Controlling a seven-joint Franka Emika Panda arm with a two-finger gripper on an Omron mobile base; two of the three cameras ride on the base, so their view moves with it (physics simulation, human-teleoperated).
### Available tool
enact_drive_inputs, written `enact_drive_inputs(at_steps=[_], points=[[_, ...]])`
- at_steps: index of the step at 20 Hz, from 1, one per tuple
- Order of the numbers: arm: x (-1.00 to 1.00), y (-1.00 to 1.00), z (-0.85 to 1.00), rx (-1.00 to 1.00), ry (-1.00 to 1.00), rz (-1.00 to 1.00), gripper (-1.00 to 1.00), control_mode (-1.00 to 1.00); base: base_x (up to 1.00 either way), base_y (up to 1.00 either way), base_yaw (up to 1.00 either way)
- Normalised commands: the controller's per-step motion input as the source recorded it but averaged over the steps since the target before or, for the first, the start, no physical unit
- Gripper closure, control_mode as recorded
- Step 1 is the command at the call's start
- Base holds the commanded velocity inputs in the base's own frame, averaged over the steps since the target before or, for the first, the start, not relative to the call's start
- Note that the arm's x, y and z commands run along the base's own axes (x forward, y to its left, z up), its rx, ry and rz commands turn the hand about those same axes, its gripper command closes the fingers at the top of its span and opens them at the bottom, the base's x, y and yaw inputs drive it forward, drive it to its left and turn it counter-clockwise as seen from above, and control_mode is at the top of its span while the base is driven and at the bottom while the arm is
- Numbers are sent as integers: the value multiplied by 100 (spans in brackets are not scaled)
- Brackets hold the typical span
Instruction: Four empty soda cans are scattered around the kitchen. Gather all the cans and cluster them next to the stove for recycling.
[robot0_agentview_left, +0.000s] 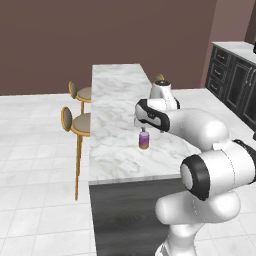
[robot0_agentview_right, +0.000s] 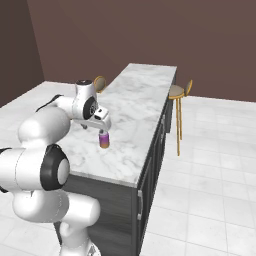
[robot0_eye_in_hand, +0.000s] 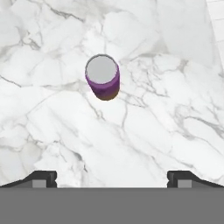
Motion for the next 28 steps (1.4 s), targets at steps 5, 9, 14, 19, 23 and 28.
enact_drive_inputs(at_steps=[5,9,14,19,23,28], points=[[22,1,-16,0,1,2,-100,-100,0,0,0],[23,0,-9,0,4,4,-100,-100,0,0,0],[19,0,-5,0,5,5,-100,-100,0,0,0],[7,0,0,0,2,2,-100,-100,0,0,0],[5,0,0,0,1,0,-100,-100,0,0,0],[4,0,-1,0,2,0,-100,-100,0,0,0]])
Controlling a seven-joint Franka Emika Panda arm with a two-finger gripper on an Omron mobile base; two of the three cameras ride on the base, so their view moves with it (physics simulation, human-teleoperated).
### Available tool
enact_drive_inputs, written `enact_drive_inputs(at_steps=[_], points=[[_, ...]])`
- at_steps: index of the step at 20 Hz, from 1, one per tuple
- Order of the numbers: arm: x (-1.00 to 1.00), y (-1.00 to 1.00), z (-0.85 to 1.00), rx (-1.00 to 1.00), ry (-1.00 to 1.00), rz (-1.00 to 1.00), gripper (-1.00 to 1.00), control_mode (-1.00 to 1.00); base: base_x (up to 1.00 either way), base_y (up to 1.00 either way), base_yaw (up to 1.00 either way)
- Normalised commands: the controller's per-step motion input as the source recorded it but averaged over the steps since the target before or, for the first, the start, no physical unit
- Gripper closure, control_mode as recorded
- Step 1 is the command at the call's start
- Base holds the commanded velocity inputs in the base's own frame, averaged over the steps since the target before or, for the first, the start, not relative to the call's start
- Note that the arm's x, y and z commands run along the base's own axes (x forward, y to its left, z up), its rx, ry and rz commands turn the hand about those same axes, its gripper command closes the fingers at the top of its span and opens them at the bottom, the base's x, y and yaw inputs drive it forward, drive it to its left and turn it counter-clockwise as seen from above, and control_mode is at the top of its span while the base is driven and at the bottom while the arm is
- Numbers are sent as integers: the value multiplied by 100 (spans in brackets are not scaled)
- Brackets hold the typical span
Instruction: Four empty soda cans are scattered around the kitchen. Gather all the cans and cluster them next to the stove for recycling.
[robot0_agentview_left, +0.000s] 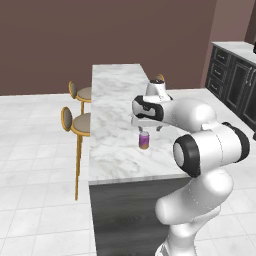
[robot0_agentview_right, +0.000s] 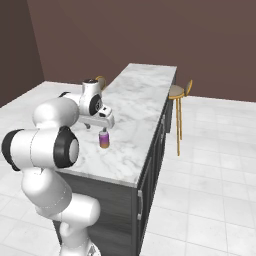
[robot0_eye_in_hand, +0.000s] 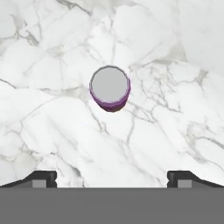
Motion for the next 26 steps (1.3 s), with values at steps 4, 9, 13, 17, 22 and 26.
enact_drive_inputs(at_steps=[4,9,13,17,22,26], points=[[12,0,-5,0,0,0,-100,-100,0,0,0],[12,0,-6,-1,1,0,-100,-100,0,0,0],[9,0,-10,0,0,0,-100,-100,0,0,0],[8,0,-7,0,0,0,-100,-100,0,0,0],[6,0,-9,0,3,0,-100,-100,0,0,0],[7,-1,-10,0,5,0,-100,-100,0,0,0]])
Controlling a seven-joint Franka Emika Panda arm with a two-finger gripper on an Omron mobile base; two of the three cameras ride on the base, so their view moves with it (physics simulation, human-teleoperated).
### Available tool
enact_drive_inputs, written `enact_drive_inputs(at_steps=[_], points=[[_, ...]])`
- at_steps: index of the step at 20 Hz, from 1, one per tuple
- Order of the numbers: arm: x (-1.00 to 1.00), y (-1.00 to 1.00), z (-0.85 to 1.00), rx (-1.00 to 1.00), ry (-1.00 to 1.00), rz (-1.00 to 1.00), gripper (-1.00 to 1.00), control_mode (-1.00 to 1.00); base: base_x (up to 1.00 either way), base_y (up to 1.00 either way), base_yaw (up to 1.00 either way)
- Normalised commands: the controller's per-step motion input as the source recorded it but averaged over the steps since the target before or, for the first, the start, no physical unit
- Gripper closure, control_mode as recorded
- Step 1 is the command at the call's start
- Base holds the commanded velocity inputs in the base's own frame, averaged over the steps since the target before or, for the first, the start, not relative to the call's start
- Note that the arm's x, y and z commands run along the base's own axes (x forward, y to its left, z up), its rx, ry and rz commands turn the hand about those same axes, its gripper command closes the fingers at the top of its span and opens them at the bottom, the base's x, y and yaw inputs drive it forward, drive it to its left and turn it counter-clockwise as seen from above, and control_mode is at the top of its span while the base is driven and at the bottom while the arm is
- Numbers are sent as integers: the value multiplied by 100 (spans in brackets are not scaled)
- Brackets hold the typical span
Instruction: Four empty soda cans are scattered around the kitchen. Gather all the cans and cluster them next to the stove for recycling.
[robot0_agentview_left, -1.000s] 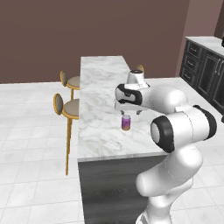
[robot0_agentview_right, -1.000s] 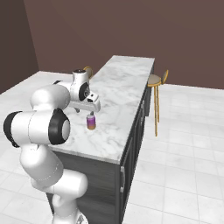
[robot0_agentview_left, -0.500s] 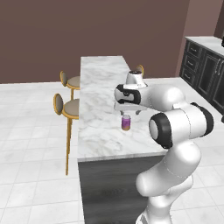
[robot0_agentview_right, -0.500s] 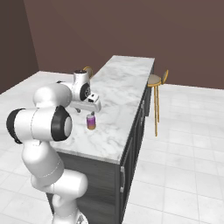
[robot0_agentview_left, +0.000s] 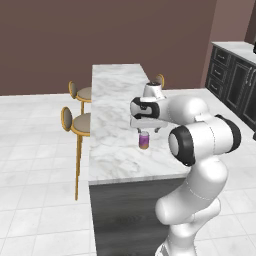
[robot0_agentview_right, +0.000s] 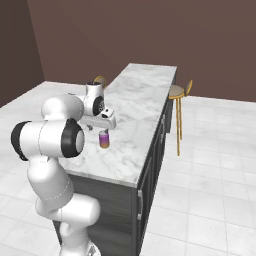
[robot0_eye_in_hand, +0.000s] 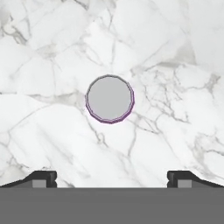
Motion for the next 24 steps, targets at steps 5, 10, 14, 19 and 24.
enact_drive_inputs(at_steps=[5,10,14,19,24], points=[[7,-2,-8,0,3,0,-100,-100,0,0,0],[9,-1,-7,0,3,0,-100,-100,0,0,0],[13,0,-7,0,3,0,-100,-100,0,0,0],[10,0,-7,0,3,0,-100,-100,0,0,0],[10,0,-7,0,2,0,-100,-100,0,0,0]])
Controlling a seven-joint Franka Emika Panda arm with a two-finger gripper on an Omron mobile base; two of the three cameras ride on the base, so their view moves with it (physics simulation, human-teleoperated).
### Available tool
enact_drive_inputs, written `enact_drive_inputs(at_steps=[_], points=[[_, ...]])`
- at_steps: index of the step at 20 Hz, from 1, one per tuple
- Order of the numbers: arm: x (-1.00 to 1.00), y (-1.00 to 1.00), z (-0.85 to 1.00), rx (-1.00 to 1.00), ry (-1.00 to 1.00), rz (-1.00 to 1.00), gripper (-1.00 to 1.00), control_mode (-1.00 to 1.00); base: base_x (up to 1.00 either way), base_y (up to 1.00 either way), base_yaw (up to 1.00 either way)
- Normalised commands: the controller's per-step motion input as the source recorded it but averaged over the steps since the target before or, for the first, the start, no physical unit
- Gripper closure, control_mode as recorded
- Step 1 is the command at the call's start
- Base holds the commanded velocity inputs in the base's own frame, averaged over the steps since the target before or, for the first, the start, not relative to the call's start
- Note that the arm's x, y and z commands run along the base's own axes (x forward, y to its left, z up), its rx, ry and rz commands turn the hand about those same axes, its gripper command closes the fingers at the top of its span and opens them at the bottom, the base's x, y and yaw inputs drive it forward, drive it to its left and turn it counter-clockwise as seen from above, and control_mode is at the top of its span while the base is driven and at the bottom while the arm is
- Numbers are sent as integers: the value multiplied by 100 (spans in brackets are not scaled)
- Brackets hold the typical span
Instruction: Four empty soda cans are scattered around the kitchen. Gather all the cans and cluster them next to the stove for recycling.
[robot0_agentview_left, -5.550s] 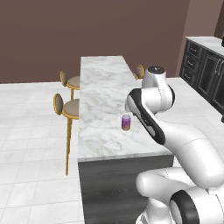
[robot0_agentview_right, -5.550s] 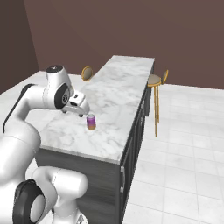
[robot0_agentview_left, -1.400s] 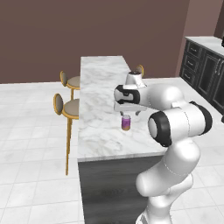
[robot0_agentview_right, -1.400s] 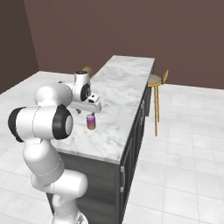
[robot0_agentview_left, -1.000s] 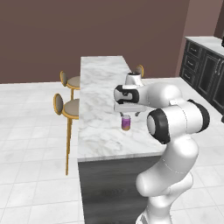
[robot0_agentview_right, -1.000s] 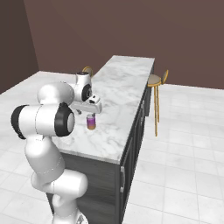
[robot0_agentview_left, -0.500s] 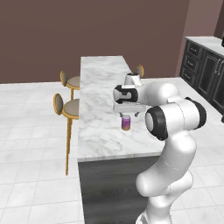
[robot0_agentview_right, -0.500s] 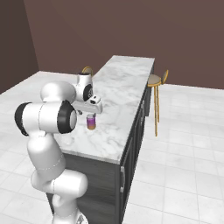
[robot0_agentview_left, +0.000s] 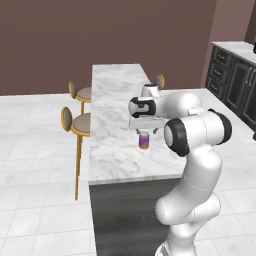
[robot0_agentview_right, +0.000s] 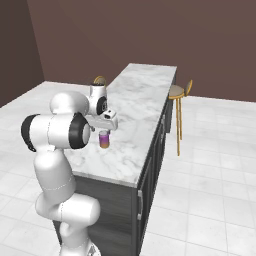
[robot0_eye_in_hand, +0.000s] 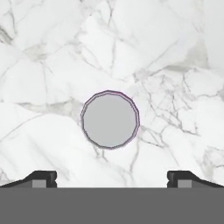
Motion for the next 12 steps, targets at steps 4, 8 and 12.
enact_drive_inputs(at_steps=[4,8,12], points=[[9,0,-8,0,1,0,-100,-100,0,0,0],[9,0,-9,0,1,0,-100,-100,0,0,0],[11,-1,-8,0,0,0,-100,-100,0,0,0]])
